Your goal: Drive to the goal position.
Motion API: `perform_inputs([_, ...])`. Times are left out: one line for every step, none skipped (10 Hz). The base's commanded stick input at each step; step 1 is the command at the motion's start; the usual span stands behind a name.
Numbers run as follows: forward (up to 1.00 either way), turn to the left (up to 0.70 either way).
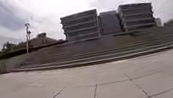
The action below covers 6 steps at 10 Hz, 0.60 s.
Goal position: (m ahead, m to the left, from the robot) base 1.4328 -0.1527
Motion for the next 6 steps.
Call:
perform_inputs([0.00,-0.70])
perform_inputs([0.00,-0.70])
perform_inputs([0.00,-0.70])
perform_inputs([0.00,-0.70])
perform_inputs([0.00,-0.70])
perform_inputs([0.00,-0.70])
